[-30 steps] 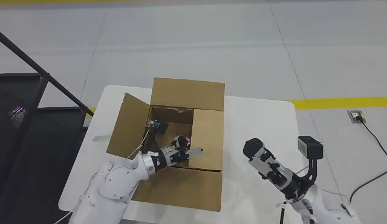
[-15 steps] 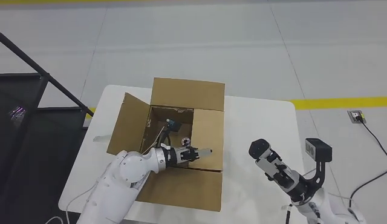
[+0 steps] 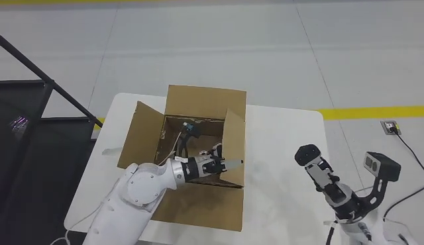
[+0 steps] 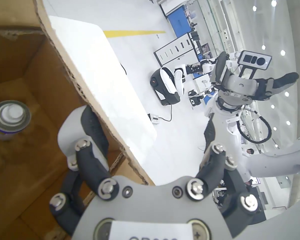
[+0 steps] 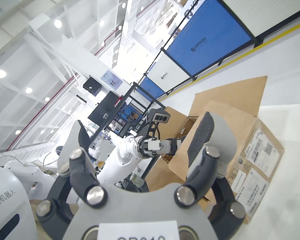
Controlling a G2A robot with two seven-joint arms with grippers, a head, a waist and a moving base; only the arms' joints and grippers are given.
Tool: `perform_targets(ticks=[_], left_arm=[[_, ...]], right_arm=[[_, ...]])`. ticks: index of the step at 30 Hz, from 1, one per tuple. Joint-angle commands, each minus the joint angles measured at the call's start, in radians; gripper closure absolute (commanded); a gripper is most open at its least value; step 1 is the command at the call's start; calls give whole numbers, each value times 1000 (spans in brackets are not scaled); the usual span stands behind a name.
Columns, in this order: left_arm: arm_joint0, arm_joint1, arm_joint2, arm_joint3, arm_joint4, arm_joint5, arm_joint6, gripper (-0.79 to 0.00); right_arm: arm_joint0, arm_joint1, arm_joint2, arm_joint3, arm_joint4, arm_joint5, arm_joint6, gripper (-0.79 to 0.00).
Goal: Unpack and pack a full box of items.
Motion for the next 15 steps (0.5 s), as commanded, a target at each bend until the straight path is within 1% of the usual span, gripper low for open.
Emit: perform_targets(ticks=[1, 2, 6, 12, 15], left_arm=[[-23, -10, 37, 11, 9, 11, 25, -785], [-35, -15, 57, 19, 8, 11, 34, -785], [-92, -40, 133, 73, 6, 11, 70, -785], [-193, -87, 256, 207, 34, 21, 109, -785], [-236, -114, 313, 277, 31, 28, 117, -785]], right_arm=[[-29, -1, 40, 2, 15, 4, -53, -785], [-42, -1, 50, 3, 20, 13, -68, -785], [-42, -1, 50, 3, 20, 13, -68, -785], [-44, -1, 51, 5, 20, 16, -76, -785], [-74, -4, 65, 18, 10, -35, -135, -785]])
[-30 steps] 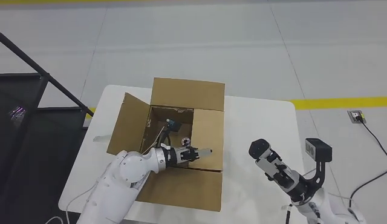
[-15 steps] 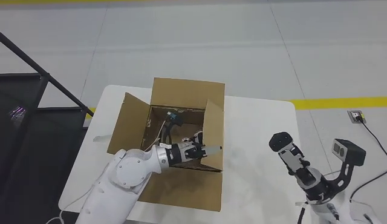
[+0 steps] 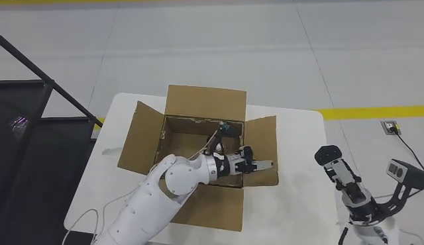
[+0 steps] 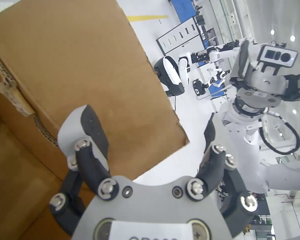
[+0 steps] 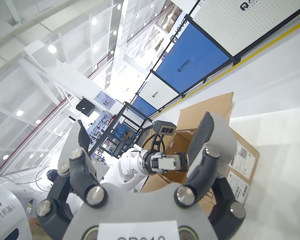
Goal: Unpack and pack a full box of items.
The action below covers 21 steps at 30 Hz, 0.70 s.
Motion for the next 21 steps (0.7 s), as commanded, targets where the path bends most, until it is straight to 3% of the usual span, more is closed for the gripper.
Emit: perform_targets(ticks=[1, 7, 11, 16, 21], left_arm=[[-25, -18, 37, 47, -10, 2, 4, -785], [-57, -51, 83, 108, -19, -13, 24, -785], [-37, -42, 40, 58, -8, -15, 34, -785], [66, 10, -110, -128, 56, 3, 31, -785], [238, 73, -348, -379, 101, 33, -19, -785]], right_arm=[[-25, -1, 14, 5, -13, -37, -39, -785], [-76, -3, 43, -34, -90, -72, -92, -785], [-63, -1, 41, -51, -113, -64, -86, -785], [6, 7, 16, -110, -264, 55, -24, -785], [144, 17, -73, -159, -393, 158, 107, -785]])
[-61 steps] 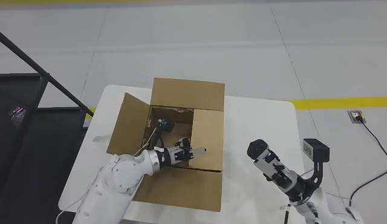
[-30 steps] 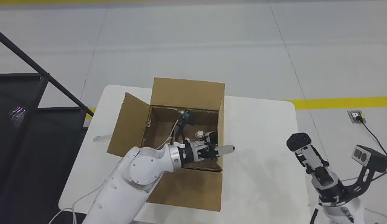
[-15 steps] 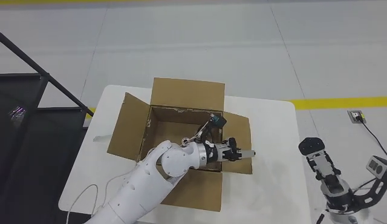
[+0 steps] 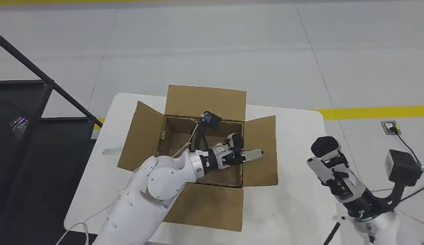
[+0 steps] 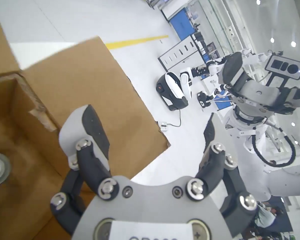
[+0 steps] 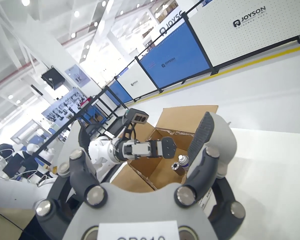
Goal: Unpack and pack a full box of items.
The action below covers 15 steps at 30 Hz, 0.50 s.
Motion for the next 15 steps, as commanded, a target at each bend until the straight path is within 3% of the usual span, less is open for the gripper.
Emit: perform_targets(ticks=[1, 8, 15], left_arm=[[86, 24, -121, -108, 5, 5, -19, -785], [341, 75, -509, -316, -70, -33, -18, -785], [562, 95, -825, -345, -182, -110, 15, -785]], right_arm=[[75, 4, -47, -10, -57, 44, 65, -785], [391, 8, -309, 77, -230, 162, 300, -785], [722, -28, -650, 360, -362, 281, 467, -785]])
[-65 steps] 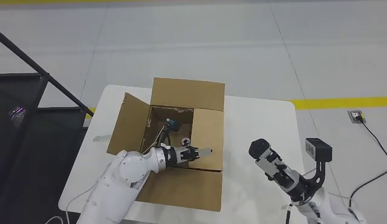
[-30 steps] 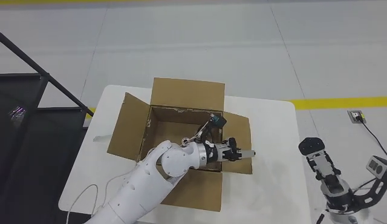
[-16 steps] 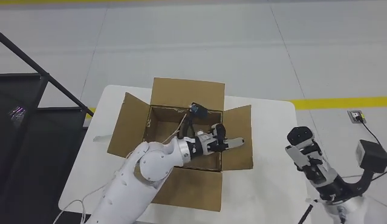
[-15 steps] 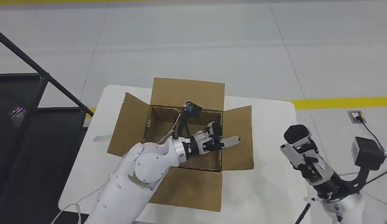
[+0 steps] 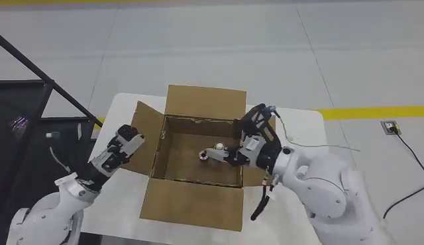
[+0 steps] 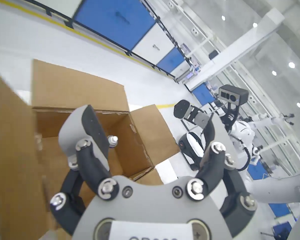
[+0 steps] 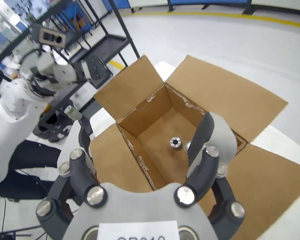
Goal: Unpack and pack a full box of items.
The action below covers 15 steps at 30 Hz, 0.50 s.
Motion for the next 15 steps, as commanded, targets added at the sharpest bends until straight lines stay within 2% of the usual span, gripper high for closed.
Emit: perform_targets(ticks=[1, 4, 9, 12, 15], left_arm=[[63, 2, -79, 7, -40, -31, 12, -785], [143, 2, -140, 13, -103, -92, 25, -785], [248, -1, -168, -3, -149, -179, 26, -785], [268, -2, -159, -14, -147, -200, 32, -785], [268, -2, -159, -14, -147, -200, 32, -785]], right_arm=[[91, -13, -97, 97, -55, 28, 28, -785], [180, -36, -210, 220, -102, 58, 66, -785], [280, -72, -347, 408, -167, 106, 141, -785], [323, -91, -404, 509, -237, 128, 135, -785], [350, -109, -434, 594, -244, 139, 124, -785]])
